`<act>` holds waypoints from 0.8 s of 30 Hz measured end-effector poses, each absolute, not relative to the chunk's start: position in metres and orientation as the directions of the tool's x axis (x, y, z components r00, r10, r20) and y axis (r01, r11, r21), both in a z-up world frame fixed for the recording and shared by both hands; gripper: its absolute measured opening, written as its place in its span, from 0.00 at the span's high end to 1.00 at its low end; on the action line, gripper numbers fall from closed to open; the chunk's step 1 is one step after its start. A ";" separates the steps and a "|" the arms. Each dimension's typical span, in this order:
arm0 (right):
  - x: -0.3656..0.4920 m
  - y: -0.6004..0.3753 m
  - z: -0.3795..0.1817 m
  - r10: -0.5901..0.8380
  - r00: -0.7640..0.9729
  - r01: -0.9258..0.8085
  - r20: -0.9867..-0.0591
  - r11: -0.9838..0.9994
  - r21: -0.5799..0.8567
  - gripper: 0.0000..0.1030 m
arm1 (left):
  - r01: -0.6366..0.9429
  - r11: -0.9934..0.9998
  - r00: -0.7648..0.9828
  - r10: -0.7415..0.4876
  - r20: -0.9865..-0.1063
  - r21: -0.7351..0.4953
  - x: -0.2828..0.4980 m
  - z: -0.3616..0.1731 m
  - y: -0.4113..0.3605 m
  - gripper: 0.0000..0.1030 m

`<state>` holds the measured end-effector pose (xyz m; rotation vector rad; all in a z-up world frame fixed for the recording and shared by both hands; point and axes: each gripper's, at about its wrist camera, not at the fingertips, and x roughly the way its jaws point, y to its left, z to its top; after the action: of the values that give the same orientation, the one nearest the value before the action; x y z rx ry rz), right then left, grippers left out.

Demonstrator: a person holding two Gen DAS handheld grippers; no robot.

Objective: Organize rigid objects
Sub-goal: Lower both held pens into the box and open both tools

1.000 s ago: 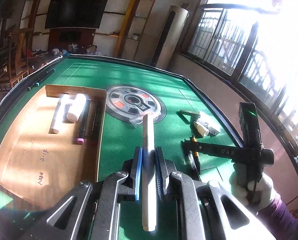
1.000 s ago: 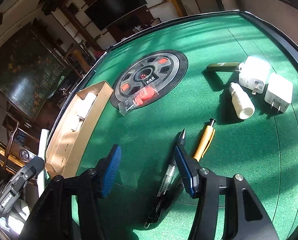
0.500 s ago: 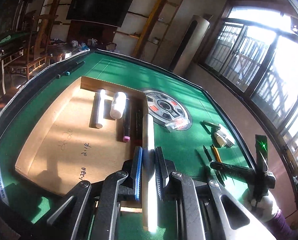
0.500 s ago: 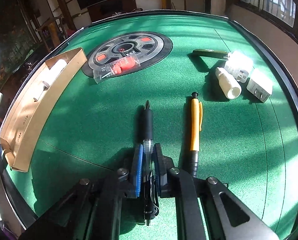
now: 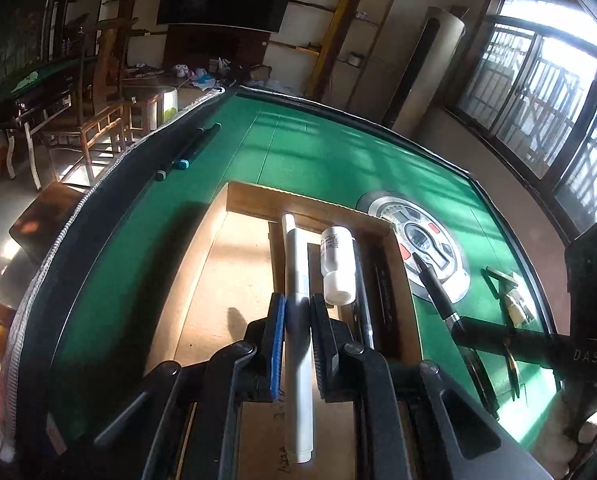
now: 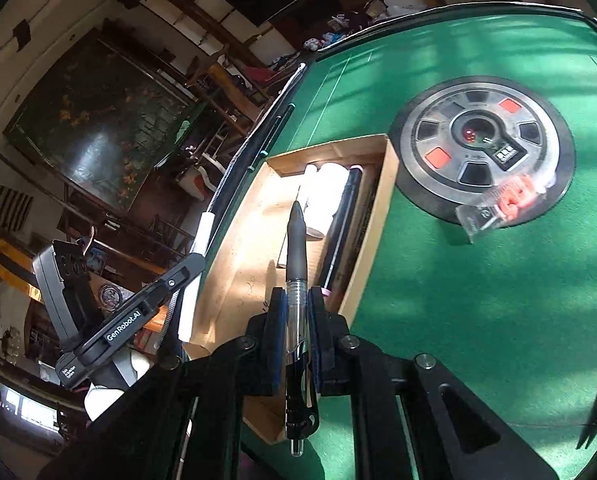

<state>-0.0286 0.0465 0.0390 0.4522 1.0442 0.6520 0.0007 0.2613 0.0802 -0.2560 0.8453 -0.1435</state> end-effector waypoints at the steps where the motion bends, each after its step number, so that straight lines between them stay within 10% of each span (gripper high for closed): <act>1: -0.019 0.059 0.036 0.692 0.334 -0.269 -0.640 0.721 0.639 0.90 | 0.015 0.962 0.646 -0.219 -0.731 -0.274 0.011 0.076 0.263 0.88; 18: 0.078 0.159 -0.019 0.638 0.294 -0.148 -0.711 0.766 0.626 0.88 | -0.100 0.949 0.580 -0.187 -0.793 -0.298 0.077 0.034 0.299 0.86; 24: 0.075 0.156 -0.007 0.605 0.353 -0.175 -0.714 0.792 0.585 0.74 | -0.121 0.940 0.605 -0.184 -0.775 -0.318 0.060 0.048 0.305 0.57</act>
<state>0.0748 0.1564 -0.0074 0.4503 1.1029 0.5268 0.0600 0.3048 0.0478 -0.3581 0.9262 -0.0374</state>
